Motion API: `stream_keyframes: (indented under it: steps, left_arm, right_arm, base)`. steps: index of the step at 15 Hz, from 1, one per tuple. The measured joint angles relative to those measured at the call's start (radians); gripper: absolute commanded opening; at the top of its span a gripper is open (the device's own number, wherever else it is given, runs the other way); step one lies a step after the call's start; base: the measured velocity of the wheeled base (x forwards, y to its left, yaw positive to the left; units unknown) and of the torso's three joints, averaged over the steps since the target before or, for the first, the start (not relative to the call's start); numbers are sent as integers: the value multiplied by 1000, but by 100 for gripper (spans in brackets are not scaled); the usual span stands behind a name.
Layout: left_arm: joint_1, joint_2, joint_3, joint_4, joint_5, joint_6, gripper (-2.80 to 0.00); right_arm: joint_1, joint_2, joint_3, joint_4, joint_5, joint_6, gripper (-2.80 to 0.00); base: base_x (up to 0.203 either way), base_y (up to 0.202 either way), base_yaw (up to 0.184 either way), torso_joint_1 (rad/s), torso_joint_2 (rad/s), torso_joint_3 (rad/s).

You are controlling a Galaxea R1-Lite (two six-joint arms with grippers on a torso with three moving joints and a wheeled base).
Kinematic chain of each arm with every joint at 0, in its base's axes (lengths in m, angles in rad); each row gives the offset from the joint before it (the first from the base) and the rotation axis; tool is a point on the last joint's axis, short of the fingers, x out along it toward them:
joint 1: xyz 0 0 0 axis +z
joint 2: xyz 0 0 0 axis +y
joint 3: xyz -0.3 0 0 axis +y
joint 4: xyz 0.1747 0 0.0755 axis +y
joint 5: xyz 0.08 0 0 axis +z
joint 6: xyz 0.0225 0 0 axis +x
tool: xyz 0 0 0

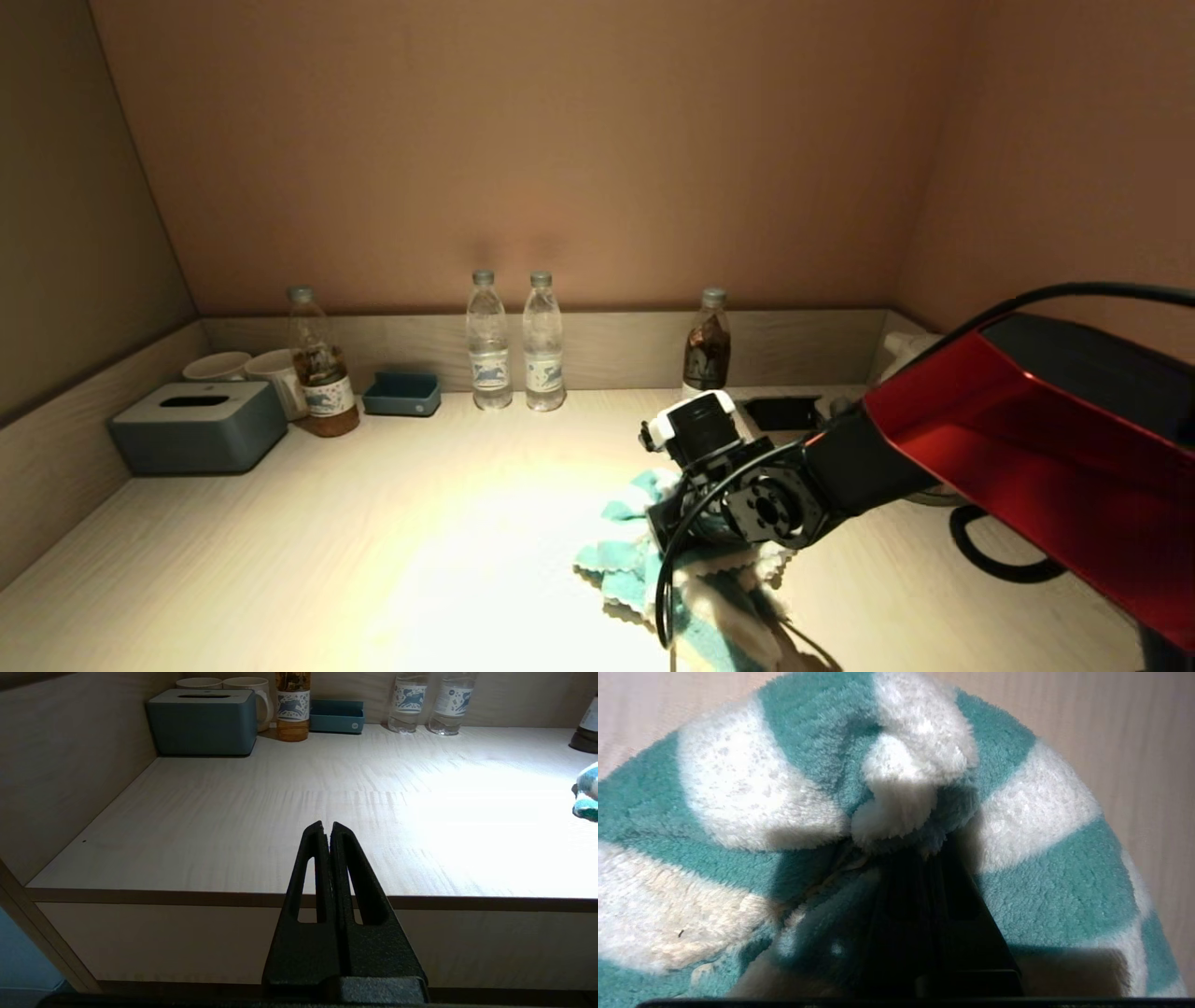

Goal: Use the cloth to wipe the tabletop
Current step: Sweep the stains on the table

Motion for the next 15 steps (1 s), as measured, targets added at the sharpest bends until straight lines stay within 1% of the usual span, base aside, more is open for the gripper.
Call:
stream_keyframes:
  steps: [3, 6, 9, 15]
  left_arm:
    - [0, 0, 0, 1, 0, 0, -280]
    - [0, 0, 0, 1, 0, 0, -280]
    - [0, 0, 0, 1, 0, 0, -280]
    - [0, 0, 0, 0, 0, 0, -280]
  right_arm:
    - [11, 19, -22, -1, 0, 0, -280]
    - [39, 47, -77, -1, 0, 0, -280]
    - [73, 78, -157, 15, 3, -2, -280]
    - [132, 136, -322, 81, 37, -6, -280]
  base:
    - [0, 0, 0, 0, 0, 0]
    - [0, 0, 0, 0, 0, 0]
    - [0, 0, 0, 0, 0, 0]
    - [0, 0, 0, 0, 0, 0]
